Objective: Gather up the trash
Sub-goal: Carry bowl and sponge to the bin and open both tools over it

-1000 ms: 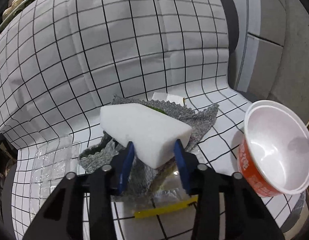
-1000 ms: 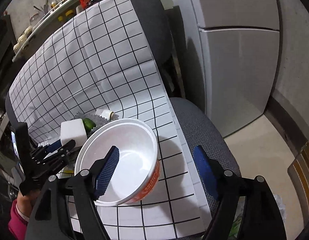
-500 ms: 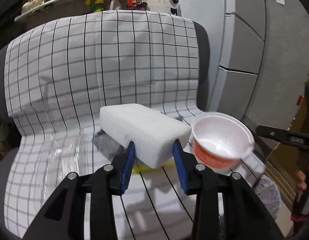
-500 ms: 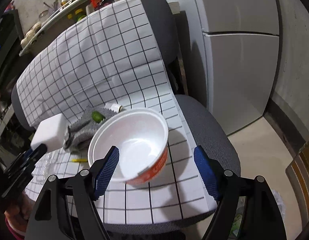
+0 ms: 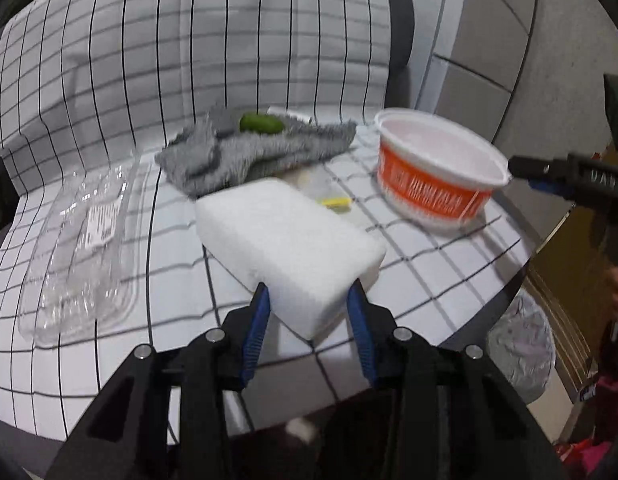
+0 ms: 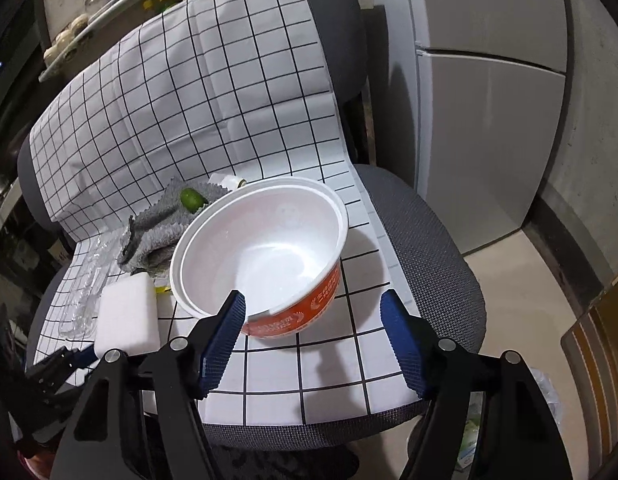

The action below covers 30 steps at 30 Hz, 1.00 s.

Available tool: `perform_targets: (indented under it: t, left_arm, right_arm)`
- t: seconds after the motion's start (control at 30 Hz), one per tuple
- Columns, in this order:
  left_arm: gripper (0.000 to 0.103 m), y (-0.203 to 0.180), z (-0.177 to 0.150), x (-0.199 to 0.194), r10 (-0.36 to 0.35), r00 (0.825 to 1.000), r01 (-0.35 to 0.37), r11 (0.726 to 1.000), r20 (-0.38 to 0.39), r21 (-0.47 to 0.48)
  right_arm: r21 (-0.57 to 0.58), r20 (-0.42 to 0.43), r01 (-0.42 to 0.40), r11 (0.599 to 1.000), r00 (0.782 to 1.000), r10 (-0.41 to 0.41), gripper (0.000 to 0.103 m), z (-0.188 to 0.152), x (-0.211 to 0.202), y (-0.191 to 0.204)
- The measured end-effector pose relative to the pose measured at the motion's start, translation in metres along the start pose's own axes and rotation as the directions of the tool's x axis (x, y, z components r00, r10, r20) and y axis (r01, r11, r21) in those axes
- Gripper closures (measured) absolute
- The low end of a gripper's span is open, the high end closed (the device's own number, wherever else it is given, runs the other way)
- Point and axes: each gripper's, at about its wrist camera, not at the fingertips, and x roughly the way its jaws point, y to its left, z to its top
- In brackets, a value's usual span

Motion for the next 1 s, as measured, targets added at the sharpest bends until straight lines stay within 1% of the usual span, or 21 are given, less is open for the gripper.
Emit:
perform_targets:
  t: [0.13, 0.17, 0.2, 0.23, 0.27, 0.3, 0.33, 0.37, 0.4, 0.43, 0.47, 0.5, 0.63, 0.77, 0.87, 1.0]
  left_arm:
    - [0.065, 0.003, -0.002, 0.001, 0.005, 1.000, -0.005, 1.000, -0.016, -0.004]
    - [0.065, 0.003, -0.001, 0.000, 0.002, 1.000, -0.002, 1.000, -0.013, -0.007]
    - [0.065, 0.003, -0.001, -0.001, 0.004, 1.000, -0.004, 1.000, -0.011, -0.007]
    - [0.065, 0.003, 0.000, -0.002, 0.006, 1.000, -0.006, 1.000, -0.006, -0.006]
    - [0.065, 0.003, 0.001, -0.002, 0.007, 1.000, -0.007, 1.000, -0.003, -0.005]
    - [0.065, 0.003, 0.002, -0.002, 0.008, 1.000, -0.008, 1.000, -0.001, -0.005]
    - [0.065, 0.003, 0.002, -0.003, 0.007, 1.000, -0.007, 1.000, 0.000, -0.006]
    - [0.065, 0.002, 0.002, -0.003, 0.008, 1.000, -0.008, 1.000, 0.003, -0.007]
    - [0.065, 0.001, 0.002, -0.004, 0.010, 1.000, -0.010, 1.000, 0.006, -0.005]
    - [0.065, 0.002, 0.003, -0.004, 0.010, 1.000, -0.010, 1.000, 0.008, -0.004]
    - [0.065, 0.001, 0.004, -0.006, 0.011, 1.000, -0.011, 1.000, 0.014, -0.004]
    - [0.065, 0.000, 0.004, -0.009, 0.009, 1.000, -0.009, 1.000, 0.022, -0.004]
    - [0.065, -0.006, 0.008, -0.026, -0.007, 0.997, 0.007, 1.000, 0.080, -0.001]
    - [0.065, -0.017, 0.016, -0.049, -0.026, 0.988, 0.024, 1.000, 0.153, 0.011]
    - [0.065, -0.027, 0.020, -0.065, -0.039, 0.980, 0.036, 0.999, 0.196, 0.021]
    - [0.065, -0.047, 0.019, -0.077, -0.079, 0.969, 0.069, 0.996, 0.236, 0.052]
  right_arm:
    - [0.018, 0.006, 0.000, 1.000, 1.000, 0.000, 0.033, 0.007, 0.006, -0.003]
    - [0.025, 0.008, 0.003, 1.000, 1.000, -0.003, 0.035, 0.008, 0.009, -0.004]
    - [0.038, 0.000, 0.005, 0.999, 1.000, -0.005, 0.043, 0.010, 0.012, -0.005]
    - [0.051, -0.010, 0.002, 0.999, 1.000, -0.002, 0.048, 0.011, 0.016, -0.007]
    - [0.059, -0.016, 0.001, 0.998, 1.000, 0.000, 0.056, 0.011, 0.019, -0.007]
    - [0.067, -0.025, -0.001, 0.998, 1.000, 0.002, 0.061, 0.011, 0.023, -0.008]
    - [0.077, -0.031, -0.005, 0.997, 0.999, 0.007, 0.064, 0.010, 0.026, -0.008]
    - [0.086, -0.030, -0.012, 0.996, 0.999, 0.015, 0.073, 0.010, 0.027, -0.009]
    - [0.105, -0.019, -0.021, 0.994, 1.000, 0.023, 0.082, 0.010, 0.027, -0.011]
    - [0.115, -0.008, -0.026, 0.993, 1.000, 0.027, 0.087, 0.010, 0.025, -0.011]
    - [0.123, 0.002, -0.033, 0.992, 0.999, 0.033, 0.094, 0.010, 0.023, -0.012]
    - [0.135, 0.020, -0.044, 0.990, 0.999, 0.041, 0.097, 0.011, 0.018, -0.014]
    - [0.135, 0.081, -0.042, 0.990, 0.996, 0.031, 0.098, 0.014, -0.002, -0.015]
    - [0.137, 0.110, -0.047, 0.989, 0.993, 0.032, 0.098, 0.013, -0.025, -0.018]
    - [0.128, 0.138, -0.039, 0.991, 0.990, 0.021, 0.098, 0.008, -0.048, -0.021]
    - [0.138, 0.155, -0.030, 0.990, 0.988, 0.008, 0.098, -0.005, -0.073, -0.033]
